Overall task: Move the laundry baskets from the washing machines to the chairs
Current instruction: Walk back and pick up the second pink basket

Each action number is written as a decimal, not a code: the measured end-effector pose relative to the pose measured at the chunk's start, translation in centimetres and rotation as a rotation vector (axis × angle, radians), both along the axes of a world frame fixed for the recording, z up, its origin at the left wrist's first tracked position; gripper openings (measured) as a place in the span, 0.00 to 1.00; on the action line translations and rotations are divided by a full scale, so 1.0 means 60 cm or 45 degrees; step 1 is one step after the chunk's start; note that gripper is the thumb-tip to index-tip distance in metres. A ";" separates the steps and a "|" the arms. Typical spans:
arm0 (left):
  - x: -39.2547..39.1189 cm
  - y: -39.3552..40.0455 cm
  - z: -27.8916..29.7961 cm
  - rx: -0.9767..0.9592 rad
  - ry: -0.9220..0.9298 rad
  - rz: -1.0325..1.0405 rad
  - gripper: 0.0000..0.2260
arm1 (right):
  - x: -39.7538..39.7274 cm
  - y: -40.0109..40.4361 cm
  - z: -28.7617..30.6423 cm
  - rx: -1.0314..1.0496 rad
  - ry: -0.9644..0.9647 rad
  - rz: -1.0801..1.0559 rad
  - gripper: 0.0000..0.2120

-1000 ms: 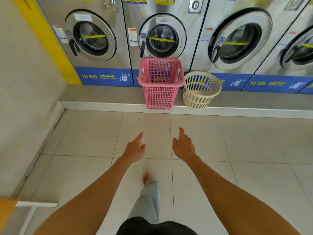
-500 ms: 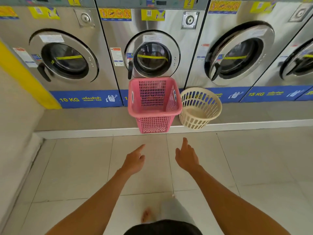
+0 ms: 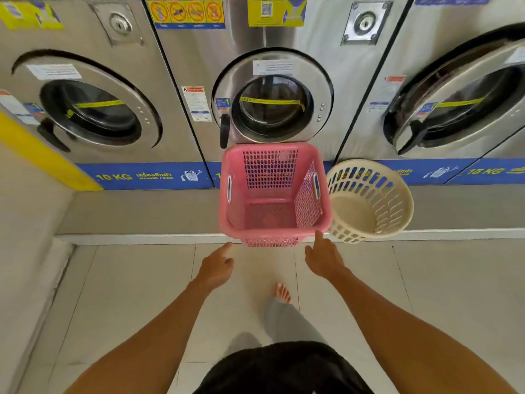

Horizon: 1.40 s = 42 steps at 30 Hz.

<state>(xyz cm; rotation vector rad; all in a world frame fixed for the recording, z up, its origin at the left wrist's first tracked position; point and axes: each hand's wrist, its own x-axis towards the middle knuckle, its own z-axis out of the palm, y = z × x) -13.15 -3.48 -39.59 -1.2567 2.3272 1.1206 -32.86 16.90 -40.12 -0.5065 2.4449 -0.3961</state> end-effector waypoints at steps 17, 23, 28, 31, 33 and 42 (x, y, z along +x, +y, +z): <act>-0.232 -0.216 -0.048 0.041 -0.137 -0.224 0.28 | -0.246 -0.158 -0.039 0.064 -0.093 -0.153 0.24; -0.260 -0.276 -0.091 -0.045 -0.233 -0.337 0.17 | -0.279 -0.170 -0.089 0.113 -0.060 -0.185 0.29; -0.300 -0.305 -0.147 -0.070 -0.287 -0.181 0.36 | -0.318 -0.168 -0.146 0.163 0.014 -0.208 0.34; -0.339 -0.312 -0.179 -0.103 -0.232 -0.052 0.42 | -0.357 -0.173 -0.188 0.071 0.060 -0.216 0.35; -0.359 -0.311 -0.192 -0.120 -0.233 0.070 0.43 | -0.374 -0.179 -0.206 -0.043 0.124 -0.203 0.35; -0.282 -0.280 -0.146 -0.108 -0.344 0.003 0.44 | -0.435 -0.167 -0.160 0.168 -0.074 0.186 0.43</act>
